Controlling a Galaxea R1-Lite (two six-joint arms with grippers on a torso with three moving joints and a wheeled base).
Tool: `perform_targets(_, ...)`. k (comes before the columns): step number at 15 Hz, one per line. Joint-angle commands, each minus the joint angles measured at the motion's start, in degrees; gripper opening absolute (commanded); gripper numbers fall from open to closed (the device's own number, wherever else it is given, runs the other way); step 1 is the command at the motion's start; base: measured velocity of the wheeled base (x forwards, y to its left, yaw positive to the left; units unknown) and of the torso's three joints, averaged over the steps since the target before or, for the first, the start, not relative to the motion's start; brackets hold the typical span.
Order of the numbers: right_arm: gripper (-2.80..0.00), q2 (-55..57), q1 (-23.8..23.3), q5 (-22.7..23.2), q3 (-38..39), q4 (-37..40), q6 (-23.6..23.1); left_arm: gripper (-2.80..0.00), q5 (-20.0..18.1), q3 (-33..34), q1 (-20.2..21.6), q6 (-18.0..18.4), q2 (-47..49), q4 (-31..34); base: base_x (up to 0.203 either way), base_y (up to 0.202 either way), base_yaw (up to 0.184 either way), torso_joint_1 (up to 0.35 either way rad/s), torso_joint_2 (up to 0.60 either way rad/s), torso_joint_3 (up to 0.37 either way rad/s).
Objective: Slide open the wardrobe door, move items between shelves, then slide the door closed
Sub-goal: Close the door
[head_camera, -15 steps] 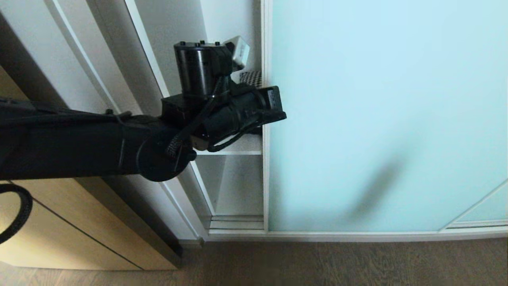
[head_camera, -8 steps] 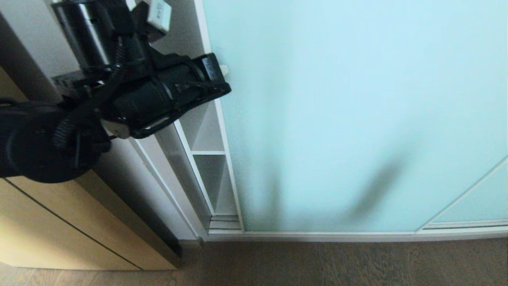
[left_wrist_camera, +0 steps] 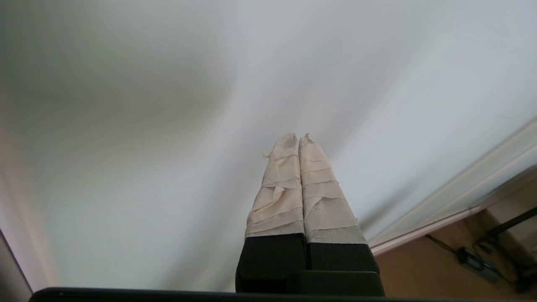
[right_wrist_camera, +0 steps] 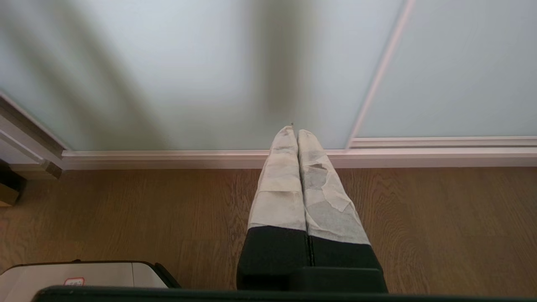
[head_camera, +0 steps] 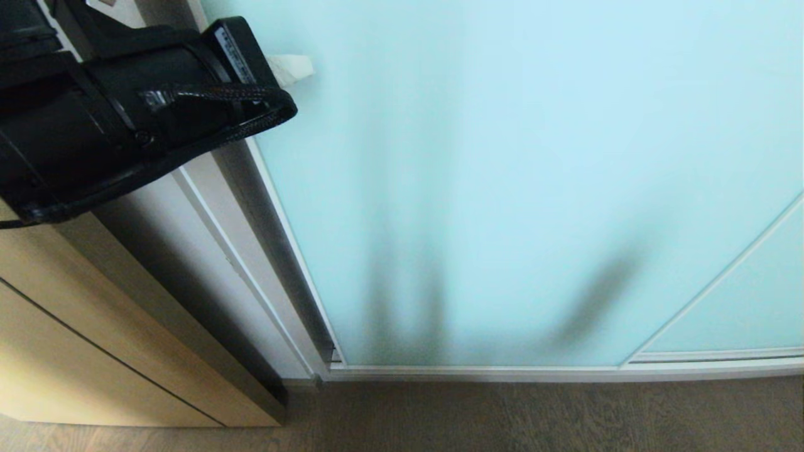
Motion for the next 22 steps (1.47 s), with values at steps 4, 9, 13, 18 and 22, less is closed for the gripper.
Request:
perform_targets(4, -2.80, 0.0, -0.1, 0.0, 0.0, 0.0, 0.0, -2.80, -1.4, -0.1, 0.1, -0.1, 2.2, -0.4, 0.000, 0.000, 0.000, 0.000, 0.00, 0.000)
perform_targets(9, -2.80, 0.0, 0.0, 0.0, 0.0, 0.0, 0.0, -2.80, -1.8, -1.8, 7.0, -0.2, 11.8, -5.0, 0.000, 0.000, 0.000, 0.000, 0.00, 0.000)
perform_targets(13, -2.80, 0.1, 0.0, 0.0, 0.0, 0.0, 0.0, -2.80, -1.8, -4.6, 9.1, -0.5, 18.5, -7.0, 0.000, 0.000, 0.000, 0.000, 0.00, 0.000)
perform_targets(18, -2.80, 0.0, 0.0, 0.0, 0.0, 0.0, 0.0, -2.80, -1.7, -5.2, 10.8, -0.5, 17.5, -7.0, 0.000, 0.000, 0.000, 0.000, 0.00, 0.000)
perform_targets(22, -2.80, 0.0, 0.0, 0.0, 0.0, 0.0, 0.0, -2.80, -1.7, -3.8, 11.3, -0.4, 13.9, -6.9, 0.000, 0.000, 0.000, 0.000, 0.00, 0.000)
